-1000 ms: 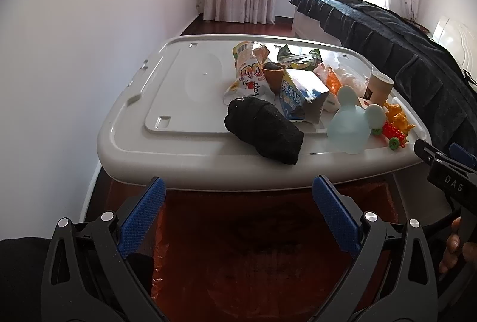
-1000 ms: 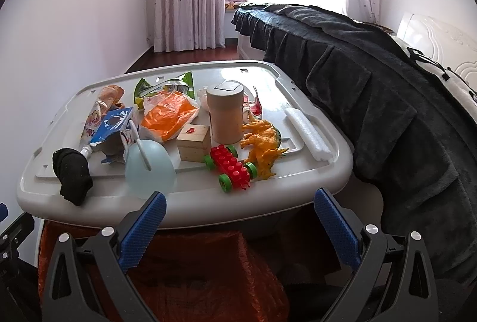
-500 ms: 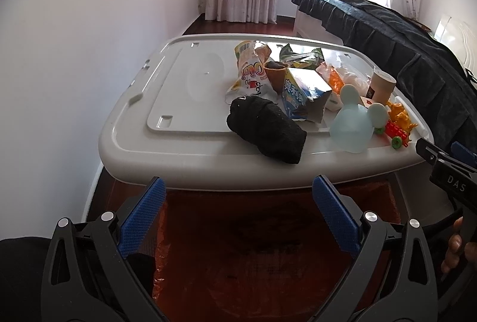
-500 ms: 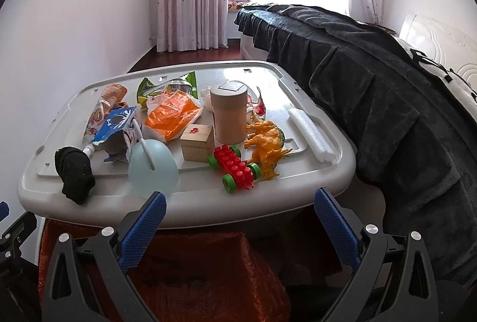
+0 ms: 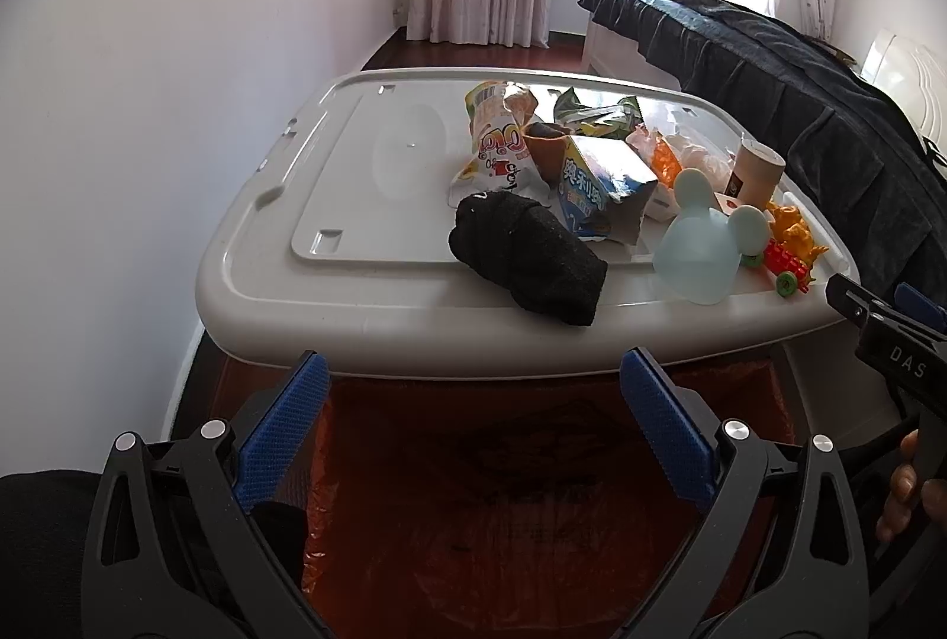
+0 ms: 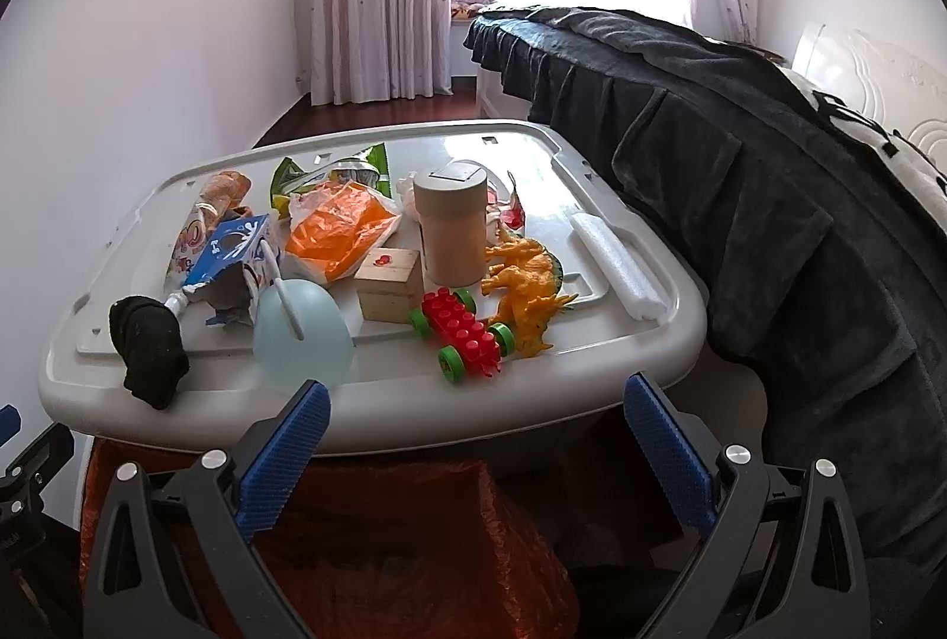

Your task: Collect trash

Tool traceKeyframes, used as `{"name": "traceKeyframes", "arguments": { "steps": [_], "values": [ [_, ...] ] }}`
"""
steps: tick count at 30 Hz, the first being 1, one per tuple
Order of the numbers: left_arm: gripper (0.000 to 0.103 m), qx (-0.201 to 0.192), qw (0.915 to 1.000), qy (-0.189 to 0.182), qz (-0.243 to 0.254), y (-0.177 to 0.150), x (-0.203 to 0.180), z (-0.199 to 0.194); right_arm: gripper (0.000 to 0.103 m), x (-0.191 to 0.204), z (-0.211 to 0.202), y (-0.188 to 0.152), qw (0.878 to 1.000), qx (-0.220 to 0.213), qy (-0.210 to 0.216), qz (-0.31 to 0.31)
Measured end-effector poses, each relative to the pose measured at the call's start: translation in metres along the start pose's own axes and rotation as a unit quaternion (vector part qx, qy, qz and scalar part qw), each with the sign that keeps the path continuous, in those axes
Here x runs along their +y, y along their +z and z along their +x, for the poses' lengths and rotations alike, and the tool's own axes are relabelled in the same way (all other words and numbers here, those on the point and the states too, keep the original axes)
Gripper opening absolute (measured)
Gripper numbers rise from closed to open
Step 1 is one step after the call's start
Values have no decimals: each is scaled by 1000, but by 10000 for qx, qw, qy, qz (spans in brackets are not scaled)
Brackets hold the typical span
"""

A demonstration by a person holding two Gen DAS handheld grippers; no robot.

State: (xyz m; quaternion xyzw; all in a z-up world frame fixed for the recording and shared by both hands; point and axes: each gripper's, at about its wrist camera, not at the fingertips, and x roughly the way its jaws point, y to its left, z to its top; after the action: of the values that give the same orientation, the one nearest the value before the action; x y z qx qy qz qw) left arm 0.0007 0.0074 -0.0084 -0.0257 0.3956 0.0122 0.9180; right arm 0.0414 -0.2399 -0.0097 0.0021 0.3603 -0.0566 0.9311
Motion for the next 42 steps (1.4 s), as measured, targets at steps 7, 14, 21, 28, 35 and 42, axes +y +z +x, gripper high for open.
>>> {"name": "traceKeyframes", "arguments": {
  "steps": [7,14,21,28,35,42],
  "values": [
    [96,-1,10000,9,4,0,0,0,98,-2,-1,0,10000,-14,44,-6],
    [96,-1,10000,20,15,0,-1,-1,98,-4,-1,0,10000,-2,24,43],
    [96,-6,10000,27,47,1,-1,-2,98,-4,0,0,10000,-21,36,-2],
    [96,-17,10000,18,47,2,-1,-2,98,-2,1,0,10000,-9,79,-27],
    [96,-13,10000,32,51,2,-2,-2,98,1,2,3,9998,38,174,-78],
    [96,32,9999,69,104,3,-2,-3,98,-9,-4,20,9976,-2,569,-401]
  ]
}}
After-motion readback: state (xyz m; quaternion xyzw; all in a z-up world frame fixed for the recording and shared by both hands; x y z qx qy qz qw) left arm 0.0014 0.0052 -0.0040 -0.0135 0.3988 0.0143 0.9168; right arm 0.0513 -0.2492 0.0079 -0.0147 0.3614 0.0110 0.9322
